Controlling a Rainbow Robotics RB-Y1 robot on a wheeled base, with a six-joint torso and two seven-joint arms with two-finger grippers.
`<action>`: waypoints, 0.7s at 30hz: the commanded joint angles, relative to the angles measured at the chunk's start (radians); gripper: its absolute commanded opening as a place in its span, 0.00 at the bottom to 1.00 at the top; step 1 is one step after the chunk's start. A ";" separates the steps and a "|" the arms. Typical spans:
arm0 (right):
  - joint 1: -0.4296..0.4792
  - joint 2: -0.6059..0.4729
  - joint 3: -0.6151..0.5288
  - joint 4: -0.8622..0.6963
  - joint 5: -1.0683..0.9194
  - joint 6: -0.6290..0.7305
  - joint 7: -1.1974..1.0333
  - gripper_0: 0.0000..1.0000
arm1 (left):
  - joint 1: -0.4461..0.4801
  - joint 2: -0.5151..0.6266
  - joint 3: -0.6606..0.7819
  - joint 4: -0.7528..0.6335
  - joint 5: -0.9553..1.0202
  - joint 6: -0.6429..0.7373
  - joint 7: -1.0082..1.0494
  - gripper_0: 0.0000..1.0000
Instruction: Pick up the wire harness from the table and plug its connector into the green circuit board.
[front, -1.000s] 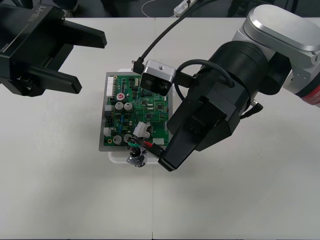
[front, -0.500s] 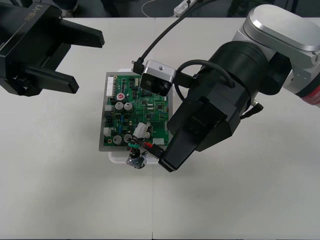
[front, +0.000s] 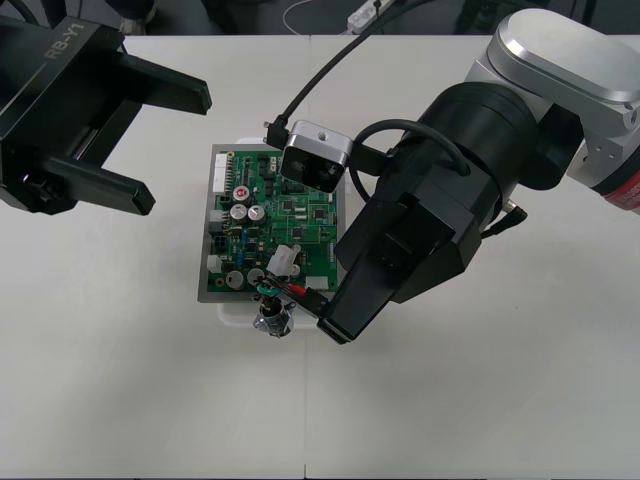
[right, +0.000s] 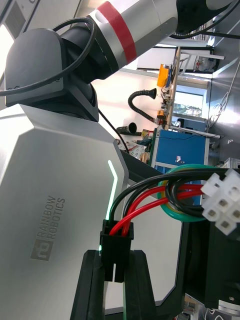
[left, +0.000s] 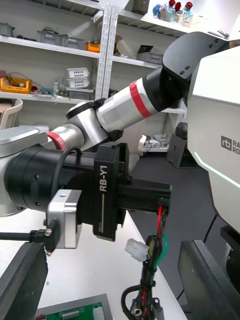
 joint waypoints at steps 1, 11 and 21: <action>-0.053 -0.027 0.009 -0.029 -0.016 -0.004 0.003 0.00 | 0.033 0.052 0.017 -0.052 0.021 -0.026 -0.026 0.77; -0.053 -0.027 0.009 -0.029 -0.016 -0.004 0.003 0.00 | 0.044 0.052 -0.035 -0.098 0.007 -0.026 -0.025 0.76; -0.053 -0.027 0.009 -0.029 -0.016 -0.004 0.003 0.00 | 0.044 0.052 -0.103 -0.123 -0.011 -0.026 -0.038 0.76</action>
